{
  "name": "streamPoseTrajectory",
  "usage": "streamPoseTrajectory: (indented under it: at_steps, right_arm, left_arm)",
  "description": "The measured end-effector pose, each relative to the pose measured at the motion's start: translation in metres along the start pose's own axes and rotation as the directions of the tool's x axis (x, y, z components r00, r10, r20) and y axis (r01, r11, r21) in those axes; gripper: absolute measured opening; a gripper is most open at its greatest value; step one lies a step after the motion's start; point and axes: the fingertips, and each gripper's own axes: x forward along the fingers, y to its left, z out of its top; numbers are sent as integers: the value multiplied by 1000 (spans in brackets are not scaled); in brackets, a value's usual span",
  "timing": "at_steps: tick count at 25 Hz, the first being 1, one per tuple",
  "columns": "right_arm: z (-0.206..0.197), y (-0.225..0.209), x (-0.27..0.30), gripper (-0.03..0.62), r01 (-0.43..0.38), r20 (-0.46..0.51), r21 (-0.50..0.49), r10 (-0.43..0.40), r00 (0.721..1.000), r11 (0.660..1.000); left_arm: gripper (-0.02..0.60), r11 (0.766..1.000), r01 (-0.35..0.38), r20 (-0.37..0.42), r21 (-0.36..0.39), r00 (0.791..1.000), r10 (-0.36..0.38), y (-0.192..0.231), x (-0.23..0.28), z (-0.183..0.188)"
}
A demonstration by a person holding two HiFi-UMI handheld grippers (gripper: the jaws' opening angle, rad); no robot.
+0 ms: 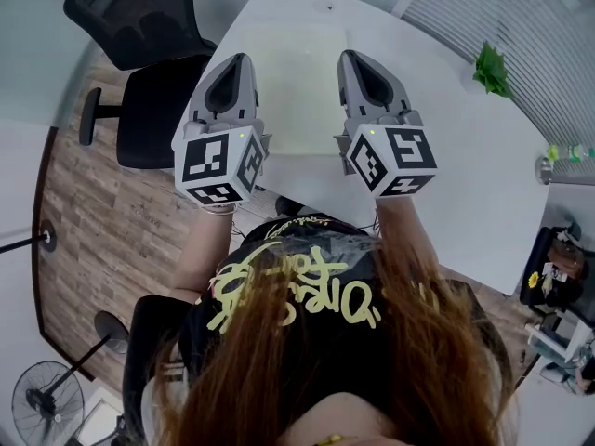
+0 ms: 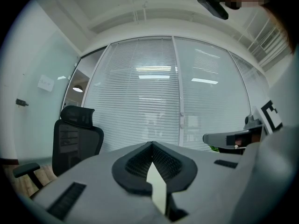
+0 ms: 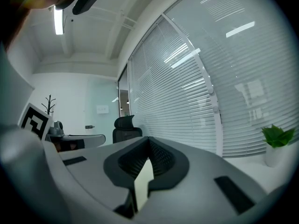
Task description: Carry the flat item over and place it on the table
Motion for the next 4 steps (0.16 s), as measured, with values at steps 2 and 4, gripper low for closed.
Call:
streamPoseTrajectory:
  at_steps: [2,4]
  right_arm:
    - [0,-2,0,2,-1,1,0,1,1000,1000]
    - [0,-4,0,2,-4,1,0,4,1000,1000]
  left_arm:
    - [-6,1000,-4,-4,-4,1000,4,0,2,-2]
    - [-6,1000,-9,-6,-4,1000,9,0,3,-3]
